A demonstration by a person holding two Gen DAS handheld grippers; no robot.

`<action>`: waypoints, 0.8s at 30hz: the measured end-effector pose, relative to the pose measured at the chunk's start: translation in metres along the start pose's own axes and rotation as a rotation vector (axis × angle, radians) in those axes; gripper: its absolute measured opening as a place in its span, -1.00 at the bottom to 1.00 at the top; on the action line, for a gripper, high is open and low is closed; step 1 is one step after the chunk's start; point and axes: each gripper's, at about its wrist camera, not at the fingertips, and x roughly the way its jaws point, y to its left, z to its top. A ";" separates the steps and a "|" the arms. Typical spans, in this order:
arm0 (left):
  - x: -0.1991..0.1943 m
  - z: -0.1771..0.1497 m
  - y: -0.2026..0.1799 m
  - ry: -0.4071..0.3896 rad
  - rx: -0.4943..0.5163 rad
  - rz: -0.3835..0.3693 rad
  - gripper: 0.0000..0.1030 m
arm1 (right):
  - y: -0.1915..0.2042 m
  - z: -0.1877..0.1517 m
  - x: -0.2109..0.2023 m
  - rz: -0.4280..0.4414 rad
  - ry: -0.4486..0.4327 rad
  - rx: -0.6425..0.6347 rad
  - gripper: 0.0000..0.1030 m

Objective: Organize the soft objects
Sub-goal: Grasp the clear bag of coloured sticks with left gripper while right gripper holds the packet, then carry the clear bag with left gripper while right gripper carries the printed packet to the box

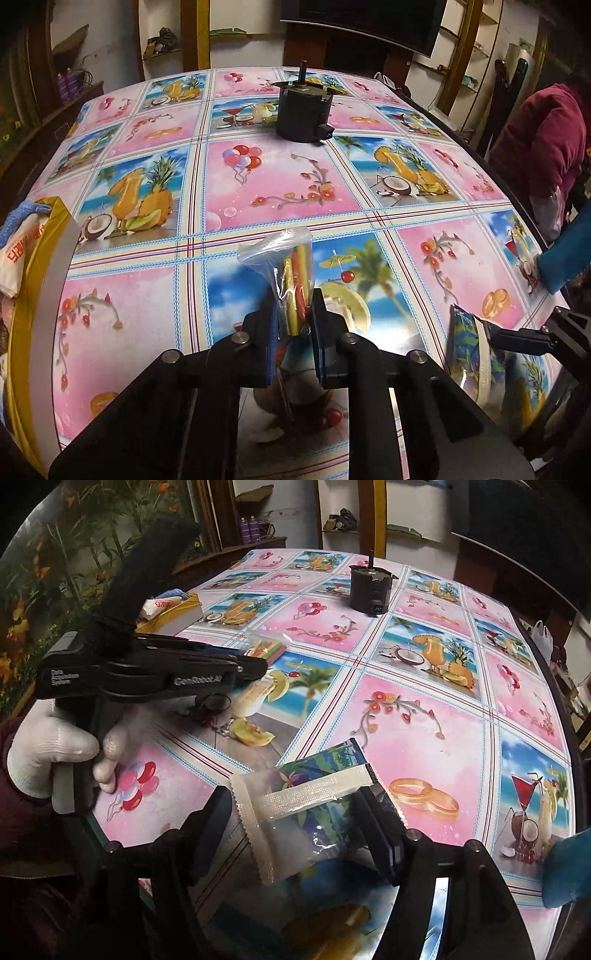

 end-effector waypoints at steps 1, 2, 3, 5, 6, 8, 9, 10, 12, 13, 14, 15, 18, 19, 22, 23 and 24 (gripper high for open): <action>-0.002 -0.001 0.002 0.002 -0.015 -0.019 -0.72 | 0.000 0.001 0.002 -0.007 0.008 0.000 0.36; -0.005 -0.004 0.008 0.004 -0.040 -0.045 -0.72 | 0.001 0.003 0.003 -0.020 0.013 -0.003 0.37; -0.010 -0.007 0.011 0.004 -0.060 -0.072 -0.72 | 0.002 0.004 0.003 -0.027 0.011 -0.006 0.37; -0.019 -0.013 0.014 -0.004 -0.088 -0.115 -0.72 | 0.002 0.008 -0.001 -0.019 -0.003 -0.001 0.37; -0.023 -0.016 0.018 -0.010 -0.103 -0.132 -0.72 | 0.001 0.008 -0.002 -0.015 -0.003 0.003 0.37; -0.027 -0.018 0.019 -0.014 -0.106 -0.148 -0.72 | 0.001 0.009 0.000 -0.021 0.010 0.002 0.37; -0.028 -0.019 0.019 -0.012 -0.100 -0.148 -0.72 | 0.000 0.010 0.002 -0.024 0.017 -0.003 0.37; -0.029 -0.019 0.018 -0.013 -0.095 -0.147 -0.72 | 0.001 0.010 0.006 -0.030 0.032 -0.008 0.40; -0.031 -0.021 0.018 -0.022 -0.098 -0.158 -0.72 | 0.002 0.011 0.012 -0.054 0.048 -0.013 0.56; -0.032 -0.021 0.017 -0.025 -0.098 -0.163 -0.72 | 0.004 0.013 0.014 -0.063 0.057 -0.017 0.56; -0.033 -0.022 0.017 -0.027 -0.099 -0.164 -0.72 | 0.006 0.014 0.016 -0.069 0.060 -0.022 0.57; -0.033 -0.023 0.017 -0.028 -0.101 -0.166 -0.72 | 0.008 0.015 0.019 -0.077 0.078 -0.023 0.57; -0.033 -0.025 0.018 -0.029 -0.108 -0.174 -0.71 | 0.014 0.017 0.023 -0.101 0.088 -0.042 0.59; -0.033 -0.026 0.019 -0.028 -0.109 -0.176 -0.71 | 0.015 0.018 0.023 -0.091 0.087 -0.040 0.56; -0.035 -0.028 0.022 -0.030 -0.118 -0.179 -0.71 | 0.018 0.017 0.021 -0.077 0.074 -0.043 0.42; -0.037 -0.029 0.022 -0.032 -0.119 -0.179 -0.71 | 0.018 0.017 0.018 -0.067 0.065 -0.041 0.30; -0.038 -0.029 0.022 -0.036 -0.117 -0.174 -0.71 | 0.019 0.017 0.016 -0.050 0.057 -0.039 0.19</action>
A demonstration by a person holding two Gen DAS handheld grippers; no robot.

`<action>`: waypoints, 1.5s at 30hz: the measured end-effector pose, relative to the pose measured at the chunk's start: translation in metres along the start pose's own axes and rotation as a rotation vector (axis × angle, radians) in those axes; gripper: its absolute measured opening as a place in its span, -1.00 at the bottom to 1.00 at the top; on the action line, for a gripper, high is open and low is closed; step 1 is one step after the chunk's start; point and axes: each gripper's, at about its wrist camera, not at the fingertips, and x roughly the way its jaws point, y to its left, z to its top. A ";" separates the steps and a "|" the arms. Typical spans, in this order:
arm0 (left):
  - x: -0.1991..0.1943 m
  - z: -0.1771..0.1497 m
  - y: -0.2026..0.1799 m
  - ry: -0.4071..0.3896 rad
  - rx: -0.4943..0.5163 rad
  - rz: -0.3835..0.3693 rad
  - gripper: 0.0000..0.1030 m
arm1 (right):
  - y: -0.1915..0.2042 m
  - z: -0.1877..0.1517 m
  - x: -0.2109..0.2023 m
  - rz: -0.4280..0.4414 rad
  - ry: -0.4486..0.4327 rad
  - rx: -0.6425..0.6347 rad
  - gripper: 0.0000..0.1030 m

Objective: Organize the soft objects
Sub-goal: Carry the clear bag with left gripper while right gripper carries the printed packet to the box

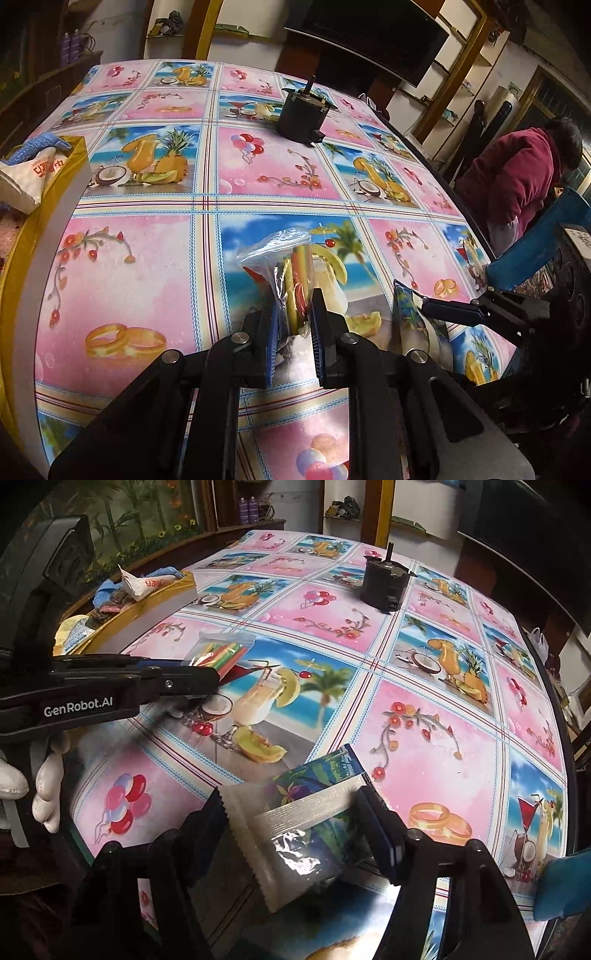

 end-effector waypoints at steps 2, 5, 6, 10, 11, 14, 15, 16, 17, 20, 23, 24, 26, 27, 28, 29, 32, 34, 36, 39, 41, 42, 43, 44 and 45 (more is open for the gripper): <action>-0.005 0.000 -0.001 -0.010 0.003 0.006 -0.71 | 0.003 0.002 -0.005 0.003 -0.015 -0.007 -0.02; -0.013 -0.002 -0.001 -0.025 -0.004 -0.002 -0.71 | 0.007 0.005 -0.010 0.002 -0.035 -0.016 -0.22; -0.018 -0.003 -0.001 -0.035 -0.007 -0.003 -0.71 | 0.007 0.005 -0.014 0.012 -0.047 -0.011 -0.31; -0.035 -0.006 0.001 -0.067 -0.028 -0.013 -0.71 | 0.004 0.009 -0.029 0.027 -0.096 0.018 -0.56; -0.040 -0.006 0.002 -0.076 -0.034 -0.017 -0.71 | 0.001 0.009 -0.034 0.025 -0.110 0.027 -0.58; -0.055 -0.007 0.005 -0.102 -0.047 -0.024 -0.71 | -0.009 0.010 -0.048 0.005 -0.144 0.062 -0.70; -0.060 -0.008 0.006 -0.112 -0.053 -0.028 -0.71 | -0.013 0.011 -0.052 -0.001 -0.155 0.074 -0.71; -0.065 -0.009 0.008 -0.123 -0.060 -0.032 -0.71 | -0.017 0.010 -0.057 -0.007 -0.167 0.088 -0.74; -0.069 -0.010 0.010 -0.132 -0.069 -0.038 -0.71 | -0.021 0.011 -0.062 -0.009 -0.179 0.103 -0.78; -0.084 -0.010 0.017 -0.160 -0.100 -0.058 -0.71 | -0.025 0.013 -0.075 -0.007 -0.215 0.129 -0.84; -0.103 -0.013 0.027 -0.198 -0.124 -0.051 -0.71 | -0.019 0.022 -0.087 0.015 -0.242 0.119 -0.87; -0.111 -0.014 0.031 -0.213 -0.134 -0.045 -0.71 | -0.016 0.025 -0.089 0.019 -0.248 0.109 -0.87; -0.125 -0.016 0.042 -0.241 -0.154 -0.027 -0.71 | -0.003 0.035 -0.092 0.045 -0.256 0.081 -0.88; -0.133 -0.017 0.049 -0.256 -0.168 -0.019 -0.71 | 0.002 0.039 -0.093 0.054 -0.260 0.069 -0.88; -0.140 -0.018 0.057 -0.270 -0.183 -0.011 -0.71 | 0.009 0.044 -0.094 0.063 -0.265 0.053 -0.88; -0.148 -0.019 0.065 -0.284 -0.198 0.001 -0.71 | 0.018 0.051 -0.094 0.072 -0.272 0.033 -0.88; -0.170 -0.024 0.092 -0.327 -0.246 0.050 -0.71 | 0.046 0.070 -0.096 0.103 -0.294 -0.027 -0.94; -0.180 -0.027 0.108 -0.347 -0.275 0.079 -0.71 | 0.065 0.081 -0.097 0.126 -0.309 -0.063 -0.94; -0.190 -0.030 0.126 -0.365 -0.306 0.104 -0.71 | 0.086 0.095 -0.099 0.146 -0.324 -0.107 -0.94; -0.201 -0.034 0.149 -0.383 -0.342 0.144 -0.71 | 0.117 0.115 -0.101 0.177 -0.345 -0.177 -0.94; -0.203 -0.036 0.160 -0.377 -0.358 0.158 -0.71 | 0.136 0.128 -0.097 0.191 -0.341 -0.219 -0.93; -0.203 -0.038 0.163 -0.375 -0.361 0.157 -0.71 | 0.141 0.133 -0.089 0.209 -0.300 -0.236 -0.93; -0.204 -0.040 0.164 -0.375 -0.359 0.150 -0.71 | 0.142 0.135 -0.078 0.235 -0.238 -0.241 -0.91; -0.205 -0.043 0.164 -0.377 -0.351 0.144 -0.71 | 0.139 0.132 -0.062 0.257 -0.173 -0.230 -0.90; -0.205 -0.045 0.164 -0.376 -0.346 0.138 -0.71 | 0.133 0.126 -0.052 0.259 -0.135 -0.216 -0.87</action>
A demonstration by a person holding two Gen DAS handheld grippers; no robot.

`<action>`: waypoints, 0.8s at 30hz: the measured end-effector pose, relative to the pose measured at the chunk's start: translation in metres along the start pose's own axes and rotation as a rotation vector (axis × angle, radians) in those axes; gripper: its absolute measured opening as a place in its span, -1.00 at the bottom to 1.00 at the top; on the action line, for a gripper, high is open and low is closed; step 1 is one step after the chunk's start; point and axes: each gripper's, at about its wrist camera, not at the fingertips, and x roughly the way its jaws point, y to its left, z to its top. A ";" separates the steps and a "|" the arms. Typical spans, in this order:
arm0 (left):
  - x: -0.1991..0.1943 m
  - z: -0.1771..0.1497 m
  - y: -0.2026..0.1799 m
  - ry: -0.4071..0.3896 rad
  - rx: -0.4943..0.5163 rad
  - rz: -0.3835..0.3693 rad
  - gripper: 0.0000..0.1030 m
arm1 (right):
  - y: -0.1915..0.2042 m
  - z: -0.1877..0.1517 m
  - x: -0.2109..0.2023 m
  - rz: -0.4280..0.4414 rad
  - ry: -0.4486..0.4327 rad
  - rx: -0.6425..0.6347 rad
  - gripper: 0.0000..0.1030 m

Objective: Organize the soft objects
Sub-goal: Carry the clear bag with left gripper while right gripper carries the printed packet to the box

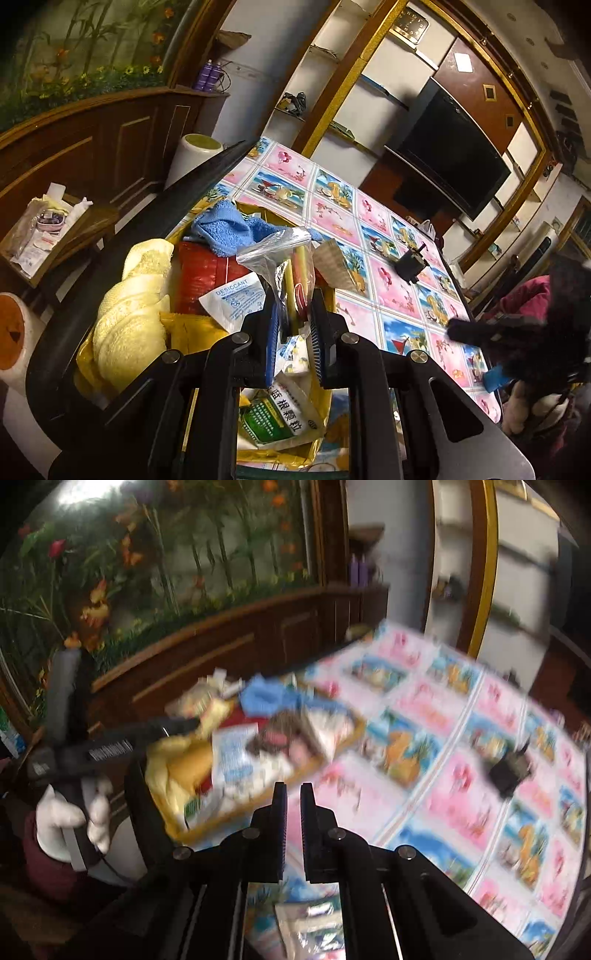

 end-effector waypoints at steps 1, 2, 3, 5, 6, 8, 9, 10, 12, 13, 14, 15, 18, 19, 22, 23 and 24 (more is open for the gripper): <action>-0.001 -0.002 0.001 0.003 0.002 -0.013 -0.71 | -0.008 -0.014 0.009 -0.013 0.044 0.024 -0.74; -0.002 -0.004 0.000 0.005 0.004 -0.027 -0.71 | -0.015 -0.029 0.015 -0.039 0.084 0.046 -0.52; -0.001 -0.005 -0.003 0.008 0.008 -0.035 -0.71 | -0.020 -0.043 0.020 -0.063 0.118 0.066 -0.40; -0.001 -0.008 -0.008 0.015 0.013 -0.064 -0.71 | -0.027 -0.070 0.026 -0.098 0.170 0.103 -0.13; 0.001 -0.009 -0.012 0.022 0.017 -0.083 -0.71 | -0.028 -0.079 0.028 -0.102 0.191 0.112 -0.10; 0.004 -0.012 -0.021 0.034 0.026 -0.114 -0.71 | -0.026 -0.092 0.032 -0.104 0.214 0.105 0.00; 0.006 -0.014 -0.026 0.043 0.031 -0.130 -0.71 | -0.024 -0.094 0.035 -0.120 0.215 0.094 0.06; 0.008 -0.016 -0.030 0.052 0.035 -0.141 -0.71 | -0.021 -0.096 0.039 -0.140 0.217 0.078 0.18; 0.009 -0.020 -0.038 0.066 0.044 -0.146 -0.71 | -0.011 -0.098 0.045 -0.159 0.222 0.037 0.21; 0.009 -0.021 -0.040 0.069 0.047 -0.146 -0.71 | -0.005 -0.100 0.048 -0.158 0.226 0.011 0.21; 0.009 -0.022 -0.042 0.071 0.048 -0.145 -0.71 | 0.001 -0.103 0.051 -0.157 0.233 -0.022 0.23; 0.010 -0.022 -0.044 0.073 0.049 -0.143 -0.71 | 0.009 -0.107 0.054 -0.162 0.242 -0.056 0.30; 0.009 -0.025 -0.049 0.077 0.055 -0.133 -0.71 | 0.025 -0.115 0.061 -0.254 0.216 -0.171 0.67; 0.009 -0.025 -0.051 0.078 0.057 -0.130 -0.71 | 0.022 -0.115 0.062 -0.257 0.219 -0.161 0.65; 0.009 -0.026 -0.053 0.078 0.061 -0.125 -0.71 | -0.009 -0.110 0.056 -0.138 0.216 0.024 0.17; 0.009 -0.026 -0.053 0.077 0.063 -0.121 -0.71 | -0.015 -0.109 0.051 -0.134 0.203 0.046 -0.01; 0.008 -0.025 -0.054 0.075 0.064 -0.118 -0.71 | -0.021 -0.108 0.044 -0.139 0.185 0.066 -0.13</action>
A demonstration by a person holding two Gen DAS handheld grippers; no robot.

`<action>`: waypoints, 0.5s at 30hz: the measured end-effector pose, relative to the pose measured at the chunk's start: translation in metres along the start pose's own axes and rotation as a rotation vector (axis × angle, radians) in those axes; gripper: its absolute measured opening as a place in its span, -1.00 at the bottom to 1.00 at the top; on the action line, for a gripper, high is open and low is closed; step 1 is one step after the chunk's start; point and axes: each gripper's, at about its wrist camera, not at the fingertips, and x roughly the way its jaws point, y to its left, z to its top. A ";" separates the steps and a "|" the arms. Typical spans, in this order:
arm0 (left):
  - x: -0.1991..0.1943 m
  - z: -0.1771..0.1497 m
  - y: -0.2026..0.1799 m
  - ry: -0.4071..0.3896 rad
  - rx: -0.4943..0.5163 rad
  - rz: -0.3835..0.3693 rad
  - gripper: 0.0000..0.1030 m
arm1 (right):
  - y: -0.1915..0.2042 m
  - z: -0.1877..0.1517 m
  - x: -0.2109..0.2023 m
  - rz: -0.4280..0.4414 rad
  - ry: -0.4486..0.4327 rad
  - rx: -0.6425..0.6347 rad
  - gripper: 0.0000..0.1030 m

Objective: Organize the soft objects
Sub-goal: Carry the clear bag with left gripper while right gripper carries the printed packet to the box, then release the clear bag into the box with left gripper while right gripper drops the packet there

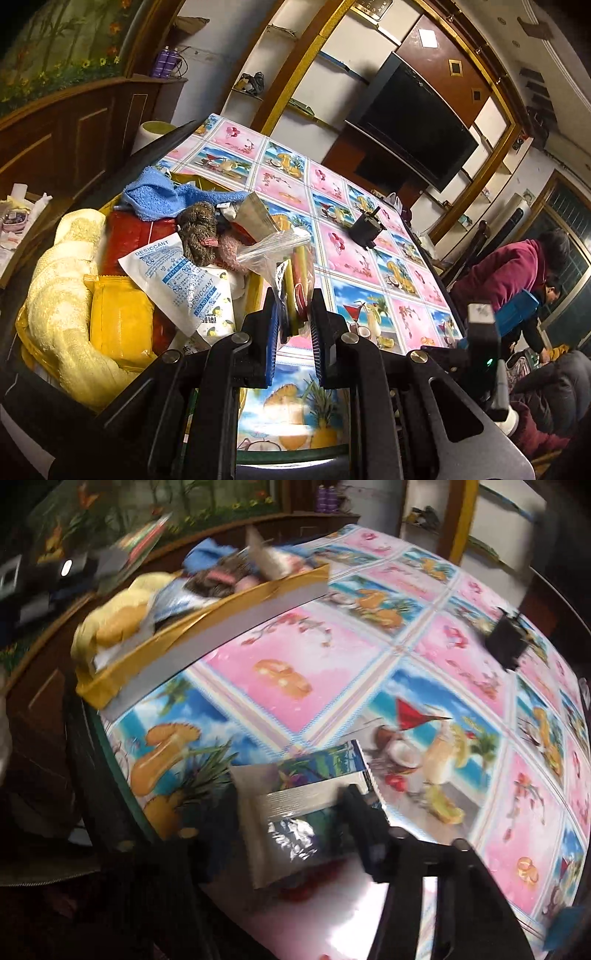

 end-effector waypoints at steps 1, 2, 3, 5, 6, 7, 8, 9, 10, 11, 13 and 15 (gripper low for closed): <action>0.000 0.000 0.000 -0.003 -0.001 0.003 -0.71 | -0.004 0.000 -0.004 0.005 -0.007 0.013 -0.32; -0.001 0.001 0.001 -0.008 -0.003 0.006 -0.71 | -0.008 0.000 -0.009 0.016 -0.017 0.028 -0.42; -0.001 0.001 0.001 -0.010 -0.005 0.009 -0.71 | -0.011 0.000 -0.012 0.025 -0.025 0.036 -0.47; -0.001 0.002 0.001 -0.014 -0.008 0.015 -0.71 | -0.016 0.000 -0.019 0.030 -0.040 0.054 -0.57; -0.002 0.002 0.001 -0.015 -0.009 0.018 -0.71 | -0.017 0.001 -0.021 0.031 -0.048 0.061 -0.61; -0.002 0.002 0.001 -0.015 -0.010 0.021 -0.71 | -0.019 0.001 -0.026 0.025 -0.061 0.065 -0.67; -0.002 0.002 0.001 -0.017 -0.010 0.024 -0.71 | -0.020 0.003 -0.029 0.025 -0.077 0.071 -0.73; -0.003 0.002 0.001 -0.019 -0.011 0.027 -0.71 | -0.022 0.005 -0.033 0.022 -0.096 0.076 -0.75; -0.004 0.003 0.002 -0.021 -0.012 0.028 -0.71 | -0.026 0.009 -0.036 0.021 -0.111 0.080 -0.78; -0.005 0.003 0.002 -0.024 -0.013 0.030 -0.71 | -0.028 0.010 -0.042 0.023 -0.129 0.090 -0.80; -0.007 0.005 0.003 -0.030 -0.016 0.034 -0.71 | -0.033 0.013 -0.051 0.024 -0.157 0.101 -0.83; -0.008 0.006 0.005 -0.035 -0.020 0.038 -0.71 | -0.036 0.017 -0.058 0.026 -0.177 0.107 -0.85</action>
